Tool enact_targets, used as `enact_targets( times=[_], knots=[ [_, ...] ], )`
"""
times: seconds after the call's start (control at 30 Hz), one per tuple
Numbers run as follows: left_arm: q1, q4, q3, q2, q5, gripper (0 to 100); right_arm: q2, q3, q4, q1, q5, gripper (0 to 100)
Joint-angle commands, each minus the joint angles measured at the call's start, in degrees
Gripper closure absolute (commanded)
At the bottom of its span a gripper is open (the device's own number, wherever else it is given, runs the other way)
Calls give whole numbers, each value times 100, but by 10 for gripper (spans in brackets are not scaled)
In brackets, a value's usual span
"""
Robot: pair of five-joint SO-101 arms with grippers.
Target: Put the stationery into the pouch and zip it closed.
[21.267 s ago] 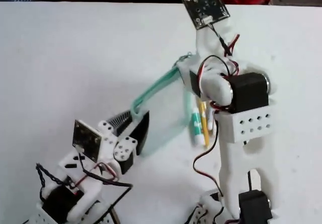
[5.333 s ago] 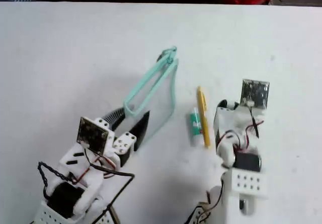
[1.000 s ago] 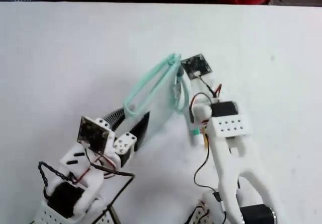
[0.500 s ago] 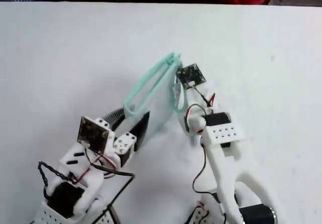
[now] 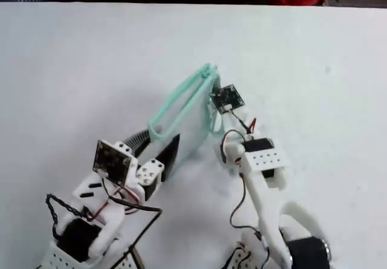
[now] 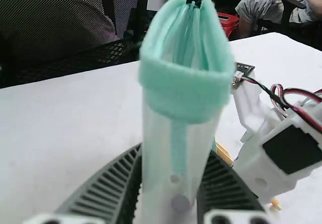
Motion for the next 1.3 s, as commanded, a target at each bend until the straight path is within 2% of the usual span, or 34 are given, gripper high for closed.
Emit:
enact_targets(
  times=[0.0,0.2,0.37,0.6,0.77,1.13,1.27],
  knots=[
    [84,18,18,31,62,858,286,-343,40,-31,-18,899],
    [57,18,18,31,62,858,330,-413,127,-31,-26,974],
    [57,18,18,31,62,858,330,-422,127,-13,-18,981],
    [57,18,18,31,62,858,-259,-352,136,752,-79,981],
    [57,18,18,31,62,858,-1727,404,-92,1165,-563,981],
    [57,18,18,31,62,858,-6053,2462,-145,1138,-580,981],
    [57,18,18,31,62,858,-7424,2637,400,989,-554,981]
  ],
)
